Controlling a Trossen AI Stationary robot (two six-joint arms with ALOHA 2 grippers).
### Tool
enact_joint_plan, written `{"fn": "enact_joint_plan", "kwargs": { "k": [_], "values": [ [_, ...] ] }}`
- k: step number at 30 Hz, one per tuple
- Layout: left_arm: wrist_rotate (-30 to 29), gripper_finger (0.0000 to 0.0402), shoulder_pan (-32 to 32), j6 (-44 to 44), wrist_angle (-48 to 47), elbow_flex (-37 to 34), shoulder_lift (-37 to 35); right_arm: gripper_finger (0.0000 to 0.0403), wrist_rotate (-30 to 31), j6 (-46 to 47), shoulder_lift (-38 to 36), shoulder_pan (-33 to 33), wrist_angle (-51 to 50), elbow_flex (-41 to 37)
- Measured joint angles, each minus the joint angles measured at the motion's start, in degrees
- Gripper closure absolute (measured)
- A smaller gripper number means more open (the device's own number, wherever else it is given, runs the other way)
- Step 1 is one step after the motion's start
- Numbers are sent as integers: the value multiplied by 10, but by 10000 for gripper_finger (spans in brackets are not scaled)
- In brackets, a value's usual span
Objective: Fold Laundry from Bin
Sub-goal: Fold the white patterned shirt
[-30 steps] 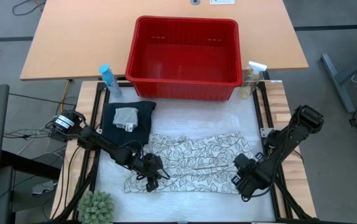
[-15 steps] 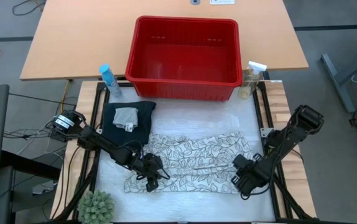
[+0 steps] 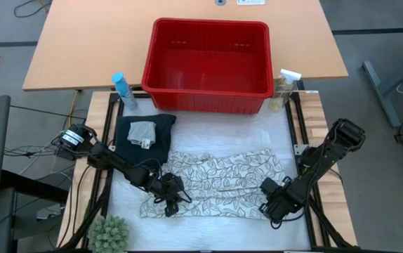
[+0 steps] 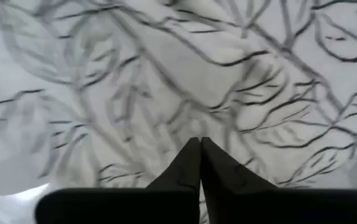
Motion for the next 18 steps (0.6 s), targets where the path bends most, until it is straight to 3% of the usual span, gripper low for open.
{"fn": "enact_joint_plan", "kwargs": {
  "k": [4, 9, 13, 18],
  "values": [
    [0, 384, 0, 0, 0, 0, 0, 352, 4, -4, 0, 1, -1, 25],
    [-10, 384, 0, 0, 0, 0, 0, 348, 13, -44, 0, 9, 23, 38],
    [-17, 384, 0, 0, 0, 0, 0, 337, 13, -47, 0, 5, -23, 37],
    [-17, 384, 0, -1, 0, 0, 0, 273, 14, -60, 0, -14, -30, 37]
  ]
}}
